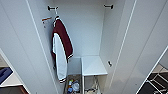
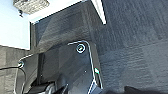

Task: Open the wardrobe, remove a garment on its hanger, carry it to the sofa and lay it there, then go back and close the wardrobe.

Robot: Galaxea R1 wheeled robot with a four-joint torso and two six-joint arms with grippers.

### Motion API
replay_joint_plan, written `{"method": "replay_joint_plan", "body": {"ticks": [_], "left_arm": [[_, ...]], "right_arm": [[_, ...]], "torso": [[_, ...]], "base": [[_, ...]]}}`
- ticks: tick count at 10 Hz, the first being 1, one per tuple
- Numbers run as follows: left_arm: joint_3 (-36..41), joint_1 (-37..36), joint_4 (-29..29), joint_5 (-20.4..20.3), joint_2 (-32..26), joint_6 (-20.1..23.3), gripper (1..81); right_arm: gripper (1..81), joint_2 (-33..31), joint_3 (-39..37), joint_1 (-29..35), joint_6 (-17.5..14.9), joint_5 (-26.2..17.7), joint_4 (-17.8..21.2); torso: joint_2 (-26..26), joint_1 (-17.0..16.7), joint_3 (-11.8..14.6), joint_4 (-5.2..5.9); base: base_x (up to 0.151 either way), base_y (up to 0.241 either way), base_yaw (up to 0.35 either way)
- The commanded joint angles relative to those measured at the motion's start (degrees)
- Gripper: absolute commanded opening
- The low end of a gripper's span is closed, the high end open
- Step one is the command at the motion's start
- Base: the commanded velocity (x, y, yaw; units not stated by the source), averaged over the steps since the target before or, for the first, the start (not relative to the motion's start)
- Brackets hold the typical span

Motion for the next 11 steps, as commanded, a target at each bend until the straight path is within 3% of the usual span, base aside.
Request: {"method": "replay_joint_plan", "body": {"ticks": [1, 2, 3, 5, 7, 8, 11], "left_arm": [[15.5, -3.7, -4.4, -5.8, -17.6, -1.8, 81.1], [16.7, -3.7, -5.7, -8.3, -20.8, -3.3, 81.1], [17.6, -3.7, -6.7, -11.4, -25.0, -7.1, 81.1], [17.2, -4.2, -6.6, -15.6, -30.1, -15.1, 81.1], [17.3, -7.6, -6.5, -18.5, -34.7, -23.3, 81.1], [17.5, -10.9, -6.4, -18.5, -36.9, -27.0, 81.1], [19.1, -23.1, -6.0, -17.6, -44.9, -38.5, 81.1]], "right_arm": [[81.1, -12.5, 3.5, 7.2, 8.2, 4.0, 1.0], [81.1, -13.6, 3.0, 8.0, 10.2, 4.3, 0.9], [81.1, -14.7, 2.1, 9.1, 12.3, 5.8, 1.1], [81.1, -18.6, 1.7, 12.2, 19.7, 8.9, 1.1], [81.1, -21.9, 2.1, 16.5, 24.2, 9.0, 1.1], [81.1, -23.5, 2.1, 18.6, 28.4, 9.1, 0.9], [81.1, -29.6, 2.6, 27.2, 44.2, 15.1, 0.3]], "torso": [[0.0, 0.0, 0.0, 0.00], [0.0, 0.0, 0.0, 0.00], [0.0, 0.0, 0.0, 0.00], [0.0, 0.0, 0.0, 0.00], [0.0, 0.0, 0.0, 0.00], [0.0, 0.0, 0.0, 0.00], [0.0, 0.0, 0.0, 0.00]], "base": [[0.000, 0.000, 0.000], [0.000, 0.000, 0.000], [0.000, 0.000, 0.000], [0.000, 0.000, 0.000], [0.000, 0.000, 0.000], [0.000, 0.000, 0.000], [0.000, 0.000, 0.000]]}}
